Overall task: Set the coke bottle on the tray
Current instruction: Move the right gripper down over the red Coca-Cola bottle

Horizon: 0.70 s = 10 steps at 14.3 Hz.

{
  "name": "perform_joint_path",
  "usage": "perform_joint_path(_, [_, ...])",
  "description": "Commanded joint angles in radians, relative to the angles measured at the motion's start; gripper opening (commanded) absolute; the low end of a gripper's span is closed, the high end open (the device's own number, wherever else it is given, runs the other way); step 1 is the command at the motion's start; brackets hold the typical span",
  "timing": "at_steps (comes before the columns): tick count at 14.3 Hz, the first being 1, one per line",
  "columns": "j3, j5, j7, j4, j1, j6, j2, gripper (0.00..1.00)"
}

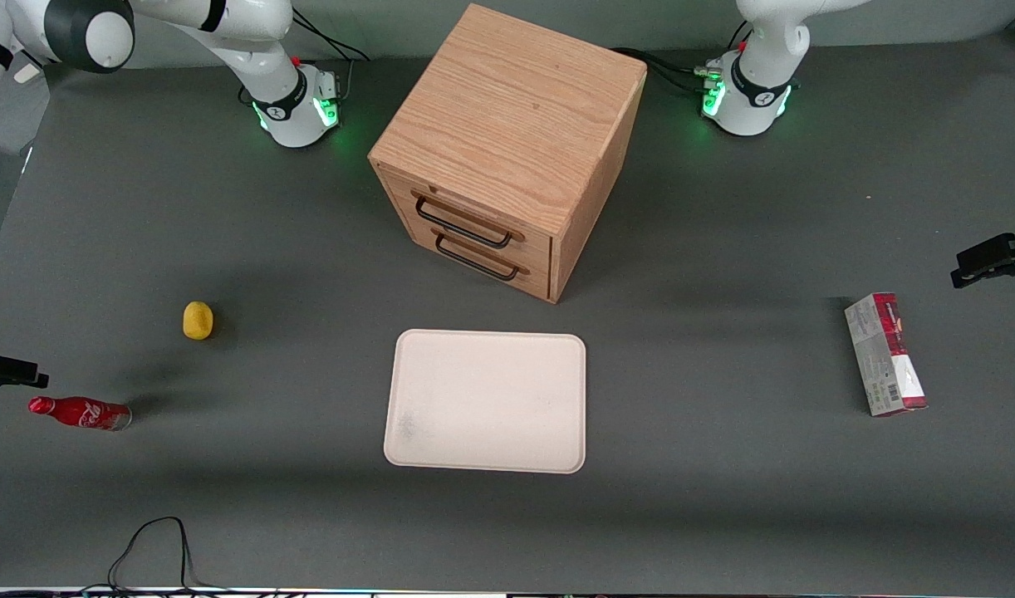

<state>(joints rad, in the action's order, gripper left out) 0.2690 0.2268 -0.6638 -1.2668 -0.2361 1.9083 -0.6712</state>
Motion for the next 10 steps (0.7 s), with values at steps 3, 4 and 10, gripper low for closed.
perform_joint_path(3, [0.003, 0.078, -0.051, 0.043, -0.003, 0.066, -0.077, 0.99])
perform_joint_path(4, [-0.002, 0.082, -0.050, 0.043, -0.003, 0.089, -0.089, 0.99])
perform_joint_path(10, [-0.007, 0.083, -0.046, 0.043, -0.003, 0.140, -0.117, 0.81])
